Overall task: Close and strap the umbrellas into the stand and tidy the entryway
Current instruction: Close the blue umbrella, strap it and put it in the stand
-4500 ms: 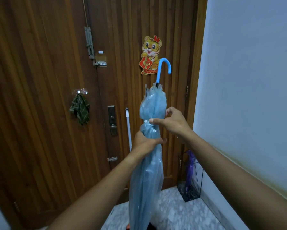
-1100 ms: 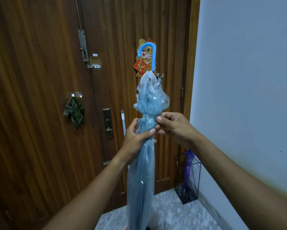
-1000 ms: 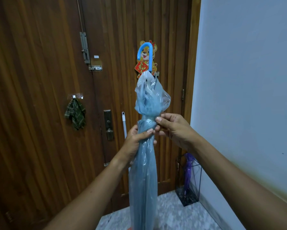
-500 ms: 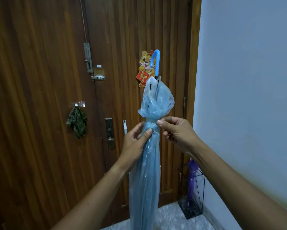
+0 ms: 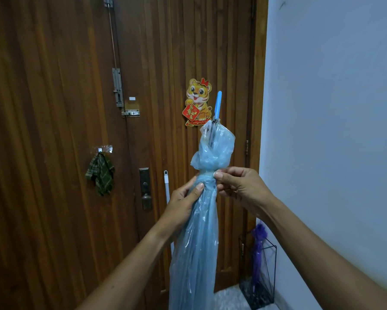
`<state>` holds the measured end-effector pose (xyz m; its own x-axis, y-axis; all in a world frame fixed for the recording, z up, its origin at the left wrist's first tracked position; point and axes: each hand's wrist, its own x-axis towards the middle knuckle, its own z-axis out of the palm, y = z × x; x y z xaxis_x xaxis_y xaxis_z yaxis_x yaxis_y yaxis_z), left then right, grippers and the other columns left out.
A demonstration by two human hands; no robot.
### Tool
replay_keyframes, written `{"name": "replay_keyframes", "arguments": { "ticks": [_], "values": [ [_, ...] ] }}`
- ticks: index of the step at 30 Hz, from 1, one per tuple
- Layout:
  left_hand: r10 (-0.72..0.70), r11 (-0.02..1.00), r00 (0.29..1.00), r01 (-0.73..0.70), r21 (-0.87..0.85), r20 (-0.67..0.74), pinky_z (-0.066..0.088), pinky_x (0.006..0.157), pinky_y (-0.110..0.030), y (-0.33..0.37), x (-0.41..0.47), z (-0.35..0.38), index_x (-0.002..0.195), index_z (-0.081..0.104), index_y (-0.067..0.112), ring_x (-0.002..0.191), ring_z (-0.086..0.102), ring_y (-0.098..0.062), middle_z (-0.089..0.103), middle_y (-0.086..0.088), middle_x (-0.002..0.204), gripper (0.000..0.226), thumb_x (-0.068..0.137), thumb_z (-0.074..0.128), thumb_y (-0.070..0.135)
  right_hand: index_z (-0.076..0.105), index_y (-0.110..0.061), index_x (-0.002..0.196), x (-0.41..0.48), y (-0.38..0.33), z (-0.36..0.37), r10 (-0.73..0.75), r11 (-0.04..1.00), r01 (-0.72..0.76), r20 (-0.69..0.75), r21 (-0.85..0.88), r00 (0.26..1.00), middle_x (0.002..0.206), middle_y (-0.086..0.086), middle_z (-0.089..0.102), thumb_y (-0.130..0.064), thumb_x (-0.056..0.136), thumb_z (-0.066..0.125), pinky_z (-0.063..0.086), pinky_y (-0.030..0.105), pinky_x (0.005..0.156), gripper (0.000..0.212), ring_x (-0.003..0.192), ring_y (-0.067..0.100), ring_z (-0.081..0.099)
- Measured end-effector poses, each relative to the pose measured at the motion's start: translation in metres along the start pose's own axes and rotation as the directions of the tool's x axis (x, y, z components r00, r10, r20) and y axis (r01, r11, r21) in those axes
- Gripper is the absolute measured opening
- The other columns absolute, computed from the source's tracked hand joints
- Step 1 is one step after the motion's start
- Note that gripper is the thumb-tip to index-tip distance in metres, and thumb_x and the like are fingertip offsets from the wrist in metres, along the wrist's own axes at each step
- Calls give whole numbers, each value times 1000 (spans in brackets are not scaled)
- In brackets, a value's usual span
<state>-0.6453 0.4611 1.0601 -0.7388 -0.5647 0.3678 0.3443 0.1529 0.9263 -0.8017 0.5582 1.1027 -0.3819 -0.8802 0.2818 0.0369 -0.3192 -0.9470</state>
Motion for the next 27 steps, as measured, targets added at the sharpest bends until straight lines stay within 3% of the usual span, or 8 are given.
{"name": "replay_keyframes", "arguments": {
  "ticks": [5,11,13,16,19,23,27],
  "values": [
    [-11,1000,1000,11,10,26,55,80,-36,1,1,3,143,51,28,92,69,-20,71,-9,111,44,100,55,30,75,-2,94,1,-2,-6,8,999,-9,22,34,1000,77,10,73,-16,76,79,62,29,63,24,60,12,67],
    [-39,987,997,48,-156,61,58,65,-27,2,-2,13,138,56,22,73,67,-16,70,-8,92,41,98,53,26,73,1,95,3,-8,-13,-48,999,48,73,-7,996,77,9,71,-13,78,77,62,29,65,23,55,9,62],
    [-35,983,998,42,-176,47,57,67,-30,2,2,17,136,58,19,74,65,-18,69,-9,91,41,96,55,30,73,2,97,4,-7,-13,-83,996,84,52,-25,995,77,10,70,-13,79,77,62,28,64,24,55,9,61],
    [9,998,1000,-8,-65,24,57,72,-34,3,4,21,129,63,15,81,68,-25,70,-14,97,41,94,62,38,74,0,92,4,-6,-16,-122,986,124,27,-109,992,78,13,72,-10,82,77,64,32,69,15,56,11,64],
    [58,996,997,-54,76,-51,57,71,-30,4,5,23,122,68,19,82,72,-22,75,-7,96,31,93,67,30,76,-1,93,1,-6,-18,-166,960,169,33,-222,986,89,12,77,-12,82,79,63,31,69,16,69,19,71],
    [103,989,992,-94,117,-75,57,67,-27,3,5,28,119,69,20,78,72,-21,76,-6,91,24,96,64,23,77,0,93,-3,-6,-14,-254,913,243,10,-327,967,88,7,78,-10,79,83,62,30,68,19,81,20,77],
    [233,946,971,-211,248,-60,55,80,-23,1,5,30,128,65,16,102,71,-12,75,2,109,30,99,60,16,76,-1,87,-2,-4,-9,-281,890,244,-42,-385,959,87,7,78,-8,75,86,64,36,71,17,83,18,77]
  ]
}}
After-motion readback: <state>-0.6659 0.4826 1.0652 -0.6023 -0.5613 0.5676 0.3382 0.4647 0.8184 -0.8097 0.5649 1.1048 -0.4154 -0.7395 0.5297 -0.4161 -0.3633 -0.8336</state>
